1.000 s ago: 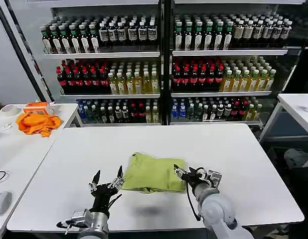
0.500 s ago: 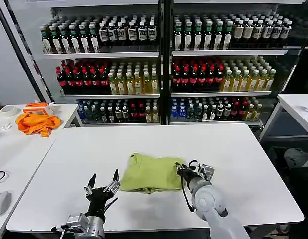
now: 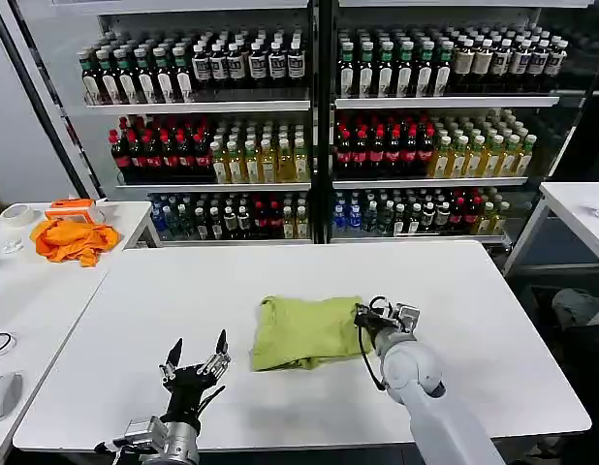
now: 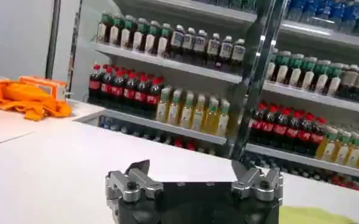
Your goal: Fold and organize the clothes.
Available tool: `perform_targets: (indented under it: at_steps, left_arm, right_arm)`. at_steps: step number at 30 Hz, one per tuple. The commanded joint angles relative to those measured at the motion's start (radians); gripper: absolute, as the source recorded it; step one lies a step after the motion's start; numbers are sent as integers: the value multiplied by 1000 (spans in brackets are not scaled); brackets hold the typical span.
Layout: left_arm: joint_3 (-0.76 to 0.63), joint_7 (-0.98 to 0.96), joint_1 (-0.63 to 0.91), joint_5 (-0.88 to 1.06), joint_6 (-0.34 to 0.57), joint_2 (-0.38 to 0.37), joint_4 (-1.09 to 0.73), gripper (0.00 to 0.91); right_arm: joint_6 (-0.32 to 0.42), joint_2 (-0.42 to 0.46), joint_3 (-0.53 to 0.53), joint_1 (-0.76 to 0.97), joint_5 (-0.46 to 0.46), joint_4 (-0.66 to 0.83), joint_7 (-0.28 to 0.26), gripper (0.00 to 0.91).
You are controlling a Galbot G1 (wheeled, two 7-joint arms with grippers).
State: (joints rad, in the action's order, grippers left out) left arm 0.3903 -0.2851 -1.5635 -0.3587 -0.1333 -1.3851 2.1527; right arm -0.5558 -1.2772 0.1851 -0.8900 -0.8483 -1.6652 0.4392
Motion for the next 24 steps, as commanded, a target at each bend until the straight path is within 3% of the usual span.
perform_targets:
  at_steps: [1,3,4,5,7,9,13,18,24]
  left_arm:
    - [-7,2,-4,3,0,1,5,907]
    - [-10,3,-4,9,1,2,6,907]
    - [-13,5,-3,27,4,3,5,907]
    - [-15,7,-4,36,6,5,6,907]
    - [-20,10,-4,51,6,8,13,907]
    - [-25,16,-5,79,8,13,19,907]
    - [-34,23,-8,111,15,26,28,907]
    - [-47,32,-8,140,18,36,42,907]
    - [-70,53,-11,208,21,51,57,907]
  right_arm:
    - [-5,51,8,82,160,94,-105,0]
    - [-8,64,7,77,203,84,-152,30]
    - [4,70,7,66,237,63,-187,867]
    - [26,76,6,51,260,38,-203,907]
    - [93,88,4,11,326,-5,-205,907]
    - [227,105,15,-45,429,-50,-209,907]
    - [335,133,64,-204,557,-158,-218,907]
    - [432,118,230,-414,609,-338,-219,907]
    - [464,76,399,-722,632,-559,-266,907]
